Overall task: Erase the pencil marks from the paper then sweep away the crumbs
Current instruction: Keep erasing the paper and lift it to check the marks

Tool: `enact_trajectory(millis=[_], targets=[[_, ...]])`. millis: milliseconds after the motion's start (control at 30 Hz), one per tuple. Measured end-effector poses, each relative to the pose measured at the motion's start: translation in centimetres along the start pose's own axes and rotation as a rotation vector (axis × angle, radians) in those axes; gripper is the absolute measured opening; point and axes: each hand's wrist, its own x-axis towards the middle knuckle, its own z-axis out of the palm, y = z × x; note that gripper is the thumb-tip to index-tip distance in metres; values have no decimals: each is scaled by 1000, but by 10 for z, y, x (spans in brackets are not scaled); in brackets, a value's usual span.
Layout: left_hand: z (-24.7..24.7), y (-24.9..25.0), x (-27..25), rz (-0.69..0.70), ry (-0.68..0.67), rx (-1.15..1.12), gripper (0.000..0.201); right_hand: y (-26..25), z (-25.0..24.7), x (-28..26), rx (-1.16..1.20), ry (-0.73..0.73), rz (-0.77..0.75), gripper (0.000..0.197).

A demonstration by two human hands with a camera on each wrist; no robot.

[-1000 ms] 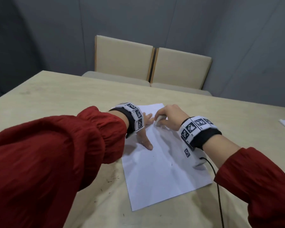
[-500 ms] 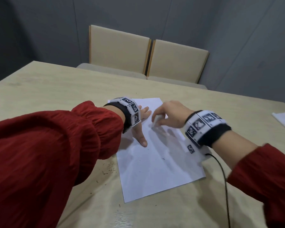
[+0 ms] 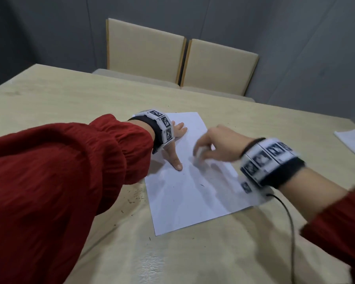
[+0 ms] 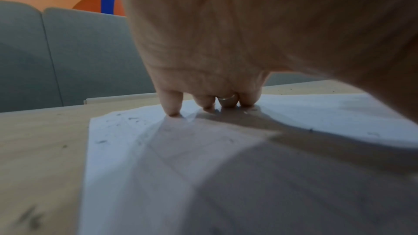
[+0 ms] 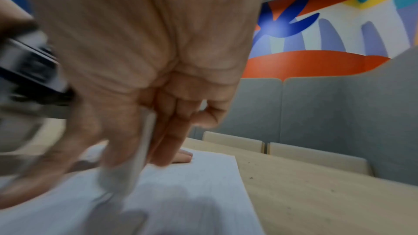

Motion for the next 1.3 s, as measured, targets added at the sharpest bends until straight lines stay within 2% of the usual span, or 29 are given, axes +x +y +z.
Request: enact_trajectory(millis=[67,100,200,333,467,567,633,733,833,900,1000,1133,1300], targets=[[0,-2,-1,25,7,-57,132,2,1,34,16,137,53,20],[0,-3,-3,35,6,-91,125,1,3,48,11,156,83,23],[-2,-2,-6,33,-2,-131,110,0,9,59,-14,91,103,28],[-1,3,-6,-1,4,-12,131,-1,10,12,-4,-27,73,22],[-1,0,-3,-16,-6,-18,136,-2,18,-53,-76,-86,71,21],[0,-3,-1,-17,-30,-23,137,0,16,-74,-185,-130,67,17],[-1,-3,-1,-22,-36,-24,138,1,10,-58,-212,-32,47,17],[-2,1,-3,-24,-32,-9,135,7,3,-7,-140,196,120,15],[-2,3,-6,-33,-26,-30,131,10,7,29,-89,167,155,16],[-2,3,-6,-37,-37,-49,131,13,11,31,-60,137,152,17],[-2,3,-6,-47,-50,-60,133,17,17,3,-26,94,130,16],[-4,4,-7,-53,-56,-49,132,20,32,-60,25,71,62,16],[-7,4,-7,-58,-68,-21,132,20,41,-117,28,-10,121,17]])
